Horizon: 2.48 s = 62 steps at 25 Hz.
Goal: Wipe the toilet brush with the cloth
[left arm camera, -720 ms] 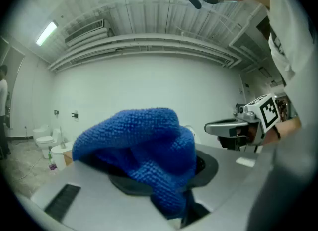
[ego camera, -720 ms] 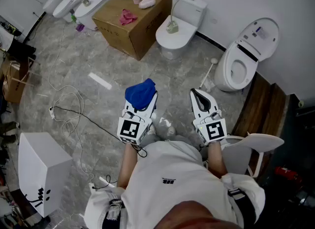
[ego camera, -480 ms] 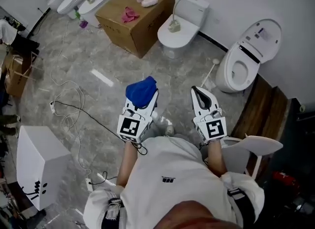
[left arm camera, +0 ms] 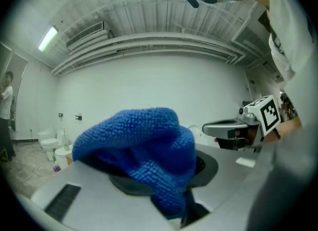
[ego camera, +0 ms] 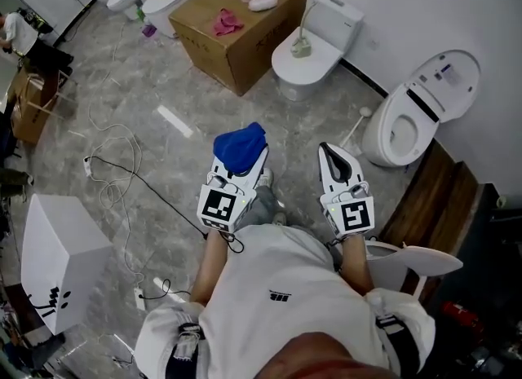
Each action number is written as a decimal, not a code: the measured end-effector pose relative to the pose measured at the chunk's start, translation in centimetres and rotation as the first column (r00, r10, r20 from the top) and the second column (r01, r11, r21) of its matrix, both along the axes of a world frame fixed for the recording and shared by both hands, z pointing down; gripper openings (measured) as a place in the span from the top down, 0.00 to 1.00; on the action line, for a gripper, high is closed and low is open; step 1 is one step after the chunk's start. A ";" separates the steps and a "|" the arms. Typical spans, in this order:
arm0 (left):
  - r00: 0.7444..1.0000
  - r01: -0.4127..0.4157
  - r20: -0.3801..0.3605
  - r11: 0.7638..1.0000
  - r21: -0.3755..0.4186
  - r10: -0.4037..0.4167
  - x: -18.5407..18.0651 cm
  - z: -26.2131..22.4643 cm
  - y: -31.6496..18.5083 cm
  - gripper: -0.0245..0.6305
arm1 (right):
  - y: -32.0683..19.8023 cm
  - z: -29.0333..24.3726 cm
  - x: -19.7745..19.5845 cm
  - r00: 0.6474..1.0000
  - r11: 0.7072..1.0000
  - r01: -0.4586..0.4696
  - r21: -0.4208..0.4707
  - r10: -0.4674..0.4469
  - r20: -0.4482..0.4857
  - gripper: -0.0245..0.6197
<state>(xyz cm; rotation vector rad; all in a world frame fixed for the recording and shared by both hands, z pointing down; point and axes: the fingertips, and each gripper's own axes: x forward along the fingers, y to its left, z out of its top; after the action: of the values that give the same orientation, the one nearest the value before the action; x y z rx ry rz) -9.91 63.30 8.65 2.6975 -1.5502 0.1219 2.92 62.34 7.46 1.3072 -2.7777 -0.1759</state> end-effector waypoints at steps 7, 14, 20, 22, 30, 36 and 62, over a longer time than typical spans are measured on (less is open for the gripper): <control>1.000 -0.028 -0.005 1.000 -0.001 0.028 -0.9 0.4 -6.3 0.75 | -6.0 0.9 -0.8 0.999 0.999 -0.029 -0.025 0.028 -0.022 0.97; 0.998 -0.061 -0.012 0.998 -0.012 0.061 -2.6 0.8 -13.9 0.75 | -12.9 1.6 -2.2 0.997 0.997 -0.064 -0.051 0.061 -0.048 0.97; 0.996 -0.084 -0.013 0.996 -0.023 0.083 -4.2 1.2 -19.4 0.75 | -18.3 1.8 -3.8 0.994 0.993 -0.095 -0.066 0.091 -0.066 0.97; 0.996 -0.093 -0.012 0.995 -0.023 0.092 -4.5 1.3 -21.1 0.75 | -19.7 1.9 -4.4 0.994 0.993 -0.089 -0.071 0.085 -0.065 0.97; 0.992 -0.125 -0.008 0.991 -0.037 0.125 -6.1 1.7 -26.5 0.75 | -24.9 2.3 -6.3 0.991 0.989 -0.126 -0.077 0.121 -0.061 0.97; 0.992 -0.124 -0.008 0.991 -0.046 0.124 -7.0 2.1 -29.7 0.75 | -27.8 2.7 -7.1 0.991 0.986 -0.125 -0.106 0.119 -0.063 0.97; 0.999 -0.040 0.010 0.986 -0.161 0.042 -1.7 7.6 -51.9 0.75 | -51.8 9.4 -1.2 0.997 0.974 -0.046 -0.221 0.030 -0.075 0.97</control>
<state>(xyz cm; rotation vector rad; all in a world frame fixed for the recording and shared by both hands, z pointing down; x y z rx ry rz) -11.59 11.42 16.22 2.6084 -1.4217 0.2548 1.71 10.51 16.90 1.2708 -2.6202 0.0870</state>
